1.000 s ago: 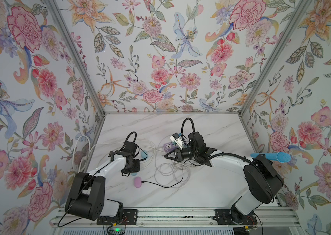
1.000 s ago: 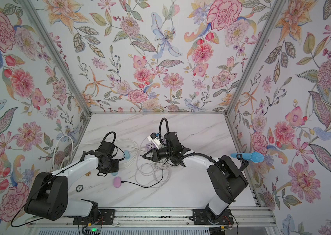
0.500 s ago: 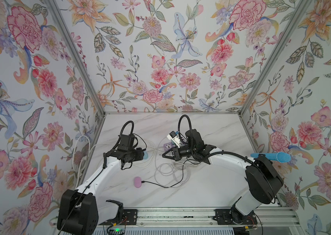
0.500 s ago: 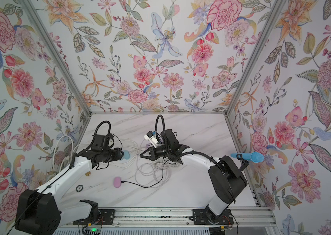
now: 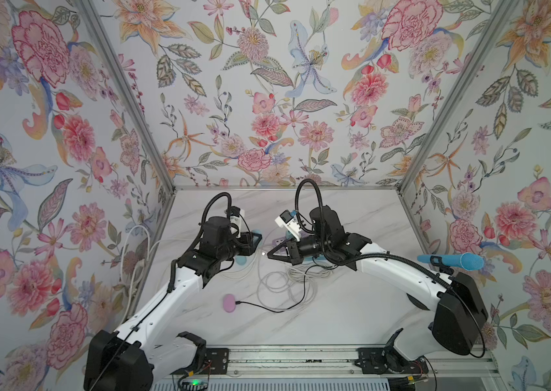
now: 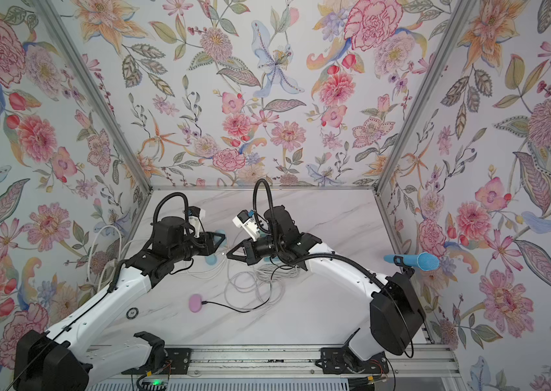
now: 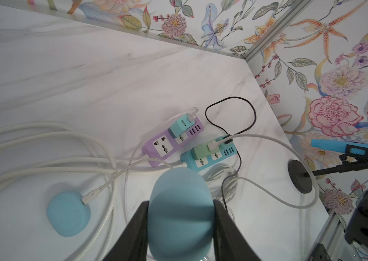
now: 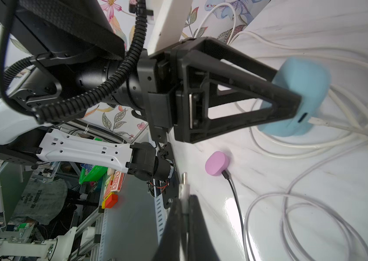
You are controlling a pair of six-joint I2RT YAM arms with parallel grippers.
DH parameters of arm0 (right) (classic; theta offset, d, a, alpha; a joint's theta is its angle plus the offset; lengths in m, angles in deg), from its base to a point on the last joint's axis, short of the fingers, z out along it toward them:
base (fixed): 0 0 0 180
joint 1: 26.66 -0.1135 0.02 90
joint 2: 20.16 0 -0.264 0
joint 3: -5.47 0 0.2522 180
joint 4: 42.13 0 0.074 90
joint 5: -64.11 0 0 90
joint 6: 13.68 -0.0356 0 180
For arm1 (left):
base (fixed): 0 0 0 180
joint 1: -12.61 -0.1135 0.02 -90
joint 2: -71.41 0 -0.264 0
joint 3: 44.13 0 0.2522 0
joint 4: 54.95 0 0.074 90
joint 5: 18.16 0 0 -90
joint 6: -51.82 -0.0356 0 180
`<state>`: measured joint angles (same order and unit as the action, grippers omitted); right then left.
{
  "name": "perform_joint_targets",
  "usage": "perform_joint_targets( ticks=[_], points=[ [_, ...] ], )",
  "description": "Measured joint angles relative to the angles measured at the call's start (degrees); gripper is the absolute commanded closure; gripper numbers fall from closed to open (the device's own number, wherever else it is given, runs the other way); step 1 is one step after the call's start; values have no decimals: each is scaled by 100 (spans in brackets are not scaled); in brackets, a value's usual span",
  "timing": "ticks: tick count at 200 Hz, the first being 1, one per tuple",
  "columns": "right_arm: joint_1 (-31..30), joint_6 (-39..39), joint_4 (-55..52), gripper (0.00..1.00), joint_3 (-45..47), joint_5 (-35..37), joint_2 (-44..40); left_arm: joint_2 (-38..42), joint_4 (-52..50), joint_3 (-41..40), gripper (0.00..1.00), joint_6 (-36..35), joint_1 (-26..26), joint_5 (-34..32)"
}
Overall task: Charge the bluetooth headset
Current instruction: Pick up the bluetooth headset from the center of the board, then insert the charging cable into the bluetooth headset.
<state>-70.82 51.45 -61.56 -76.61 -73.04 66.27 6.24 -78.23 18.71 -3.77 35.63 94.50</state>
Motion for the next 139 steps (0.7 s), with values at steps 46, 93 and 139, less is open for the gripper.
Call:
perform_joint_targets(
  ticks=[46, 93, 139],
  points=[
    [260, 35, -608, 100, -212, -127, -149, 153, 57, 11, 77, -280, 20, 382],
    [483, 466, -1462, 100, -586, 94, -129, 146, -177, 358, 79, -669, 20, 798],
    [481, 776, -1910, 100, -824, 389, -24, 146, -400, 621, 79, -920, 20, 1001]
  ],
)
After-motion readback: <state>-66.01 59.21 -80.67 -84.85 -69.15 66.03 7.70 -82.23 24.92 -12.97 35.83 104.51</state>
